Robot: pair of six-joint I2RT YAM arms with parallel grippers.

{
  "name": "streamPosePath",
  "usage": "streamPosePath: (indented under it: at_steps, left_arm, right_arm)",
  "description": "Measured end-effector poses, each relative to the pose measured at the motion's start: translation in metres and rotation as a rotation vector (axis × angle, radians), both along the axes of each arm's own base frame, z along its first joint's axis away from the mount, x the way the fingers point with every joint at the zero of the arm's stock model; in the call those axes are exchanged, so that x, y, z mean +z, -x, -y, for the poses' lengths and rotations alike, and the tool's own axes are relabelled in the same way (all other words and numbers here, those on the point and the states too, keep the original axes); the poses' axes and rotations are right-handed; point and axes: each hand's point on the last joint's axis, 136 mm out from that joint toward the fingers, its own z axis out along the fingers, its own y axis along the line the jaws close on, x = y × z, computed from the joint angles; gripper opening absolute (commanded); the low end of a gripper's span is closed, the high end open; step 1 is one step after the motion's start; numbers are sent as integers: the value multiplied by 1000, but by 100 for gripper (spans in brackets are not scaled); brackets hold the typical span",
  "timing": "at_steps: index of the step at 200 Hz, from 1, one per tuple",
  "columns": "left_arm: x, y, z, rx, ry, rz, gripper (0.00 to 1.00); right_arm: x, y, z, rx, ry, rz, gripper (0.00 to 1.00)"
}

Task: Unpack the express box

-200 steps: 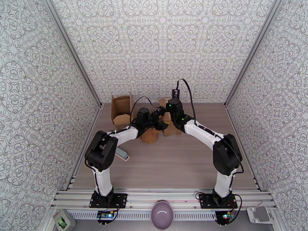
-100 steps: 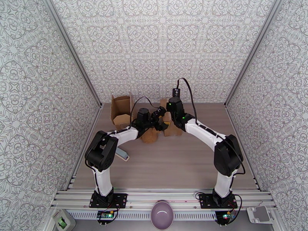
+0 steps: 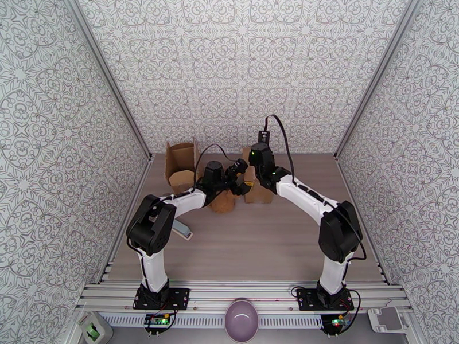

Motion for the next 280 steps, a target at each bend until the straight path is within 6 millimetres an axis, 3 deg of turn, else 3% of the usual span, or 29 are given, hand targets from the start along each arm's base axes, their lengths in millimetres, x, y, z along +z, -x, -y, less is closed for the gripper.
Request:
streamPosePath:
  at_steps: [62, 97, 117, 149, 199, 245, 280]
  left_arm:
    - [-4, 0, -4, 17, 12, 37, 85]
    - [-29, 13, -15, -5, -2, 38, 91]
    - [-33, 18, -16, -29, -6, 49, 92]
    - [-31, 23, -18, -48, -14, 105, 92]
    - [-9, 30, -14, -88, -38, 266, 92]
    - [-6, 38, -4, -139, -69, 358, 91]
    - [-4, 42, 0, -170, -89, 418, 82]
  right_arm:
    - [5, 4, 7, -25, 34, -43, 0]
    - [-3, 4, -10, 53, 3, -70, 0]
    - [-6, 4, -20, 90, -10, -76, 0]
    - [-7, 5, -21, 101, -12, -87, 0]
    - [-7, 10, -17, 82, -18, -125, 0]
    - [-9, 15, -13, 57, -36, -165, 0]
    - [-11, 16, -12, 45, -47, -176, 0]
